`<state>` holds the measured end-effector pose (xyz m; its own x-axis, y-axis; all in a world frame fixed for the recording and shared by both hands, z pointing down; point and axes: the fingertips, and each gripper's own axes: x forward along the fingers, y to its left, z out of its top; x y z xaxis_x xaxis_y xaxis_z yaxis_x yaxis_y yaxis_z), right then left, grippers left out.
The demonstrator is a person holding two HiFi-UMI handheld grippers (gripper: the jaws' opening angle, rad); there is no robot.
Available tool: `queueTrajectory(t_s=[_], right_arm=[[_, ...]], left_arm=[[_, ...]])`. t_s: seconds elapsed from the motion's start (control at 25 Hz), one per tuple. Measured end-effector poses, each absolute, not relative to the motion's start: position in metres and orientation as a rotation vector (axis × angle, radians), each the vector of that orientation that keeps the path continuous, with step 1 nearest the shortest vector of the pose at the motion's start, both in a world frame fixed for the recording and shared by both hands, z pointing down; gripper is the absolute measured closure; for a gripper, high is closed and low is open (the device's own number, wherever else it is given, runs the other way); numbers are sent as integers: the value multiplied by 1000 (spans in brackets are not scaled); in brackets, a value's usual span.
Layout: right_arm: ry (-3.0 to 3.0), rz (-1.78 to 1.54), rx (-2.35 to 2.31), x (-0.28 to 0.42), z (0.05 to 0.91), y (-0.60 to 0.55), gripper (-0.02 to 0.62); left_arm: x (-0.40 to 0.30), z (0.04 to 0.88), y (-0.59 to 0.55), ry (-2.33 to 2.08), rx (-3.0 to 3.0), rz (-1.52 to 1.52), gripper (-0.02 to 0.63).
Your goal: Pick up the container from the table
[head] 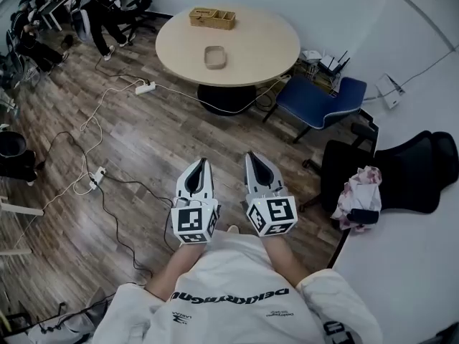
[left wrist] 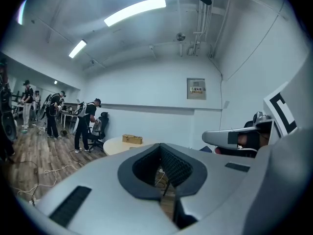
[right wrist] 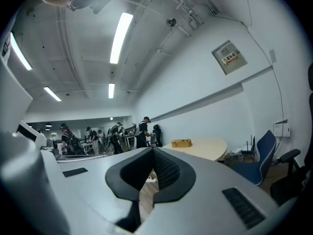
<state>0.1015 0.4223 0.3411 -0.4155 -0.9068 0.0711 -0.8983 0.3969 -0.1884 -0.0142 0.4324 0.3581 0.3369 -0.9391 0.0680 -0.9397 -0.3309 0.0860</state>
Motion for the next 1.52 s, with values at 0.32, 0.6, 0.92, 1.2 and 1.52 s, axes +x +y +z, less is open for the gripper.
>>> queueTrajectory(t_s=[0.32, 0.6, 0.92, 1.2, 1.52], right_arm=[[2602, -347, -1693, 122, 364, 420, 561], [2626, -343, -1692, 130, 379, 379, 563], [2664, -306, -1705, 117, 378, 275, 563], [2653, -291, -1714, 90, 349, 170, 563], [2623, -270, -1750, 66, 342, 58, 563]], left_arm=[[8, 385, 439, -1741, 2454, 78, 591], [15, 405, 397, -1731, 2433, 66, 591], [6, 399, 293, -1727, 2435, 19, 591], [-19, 374, 183, -1716, 2444, 7, 591], [-39, 364, 68, -1669, 2498, 23, 591]])
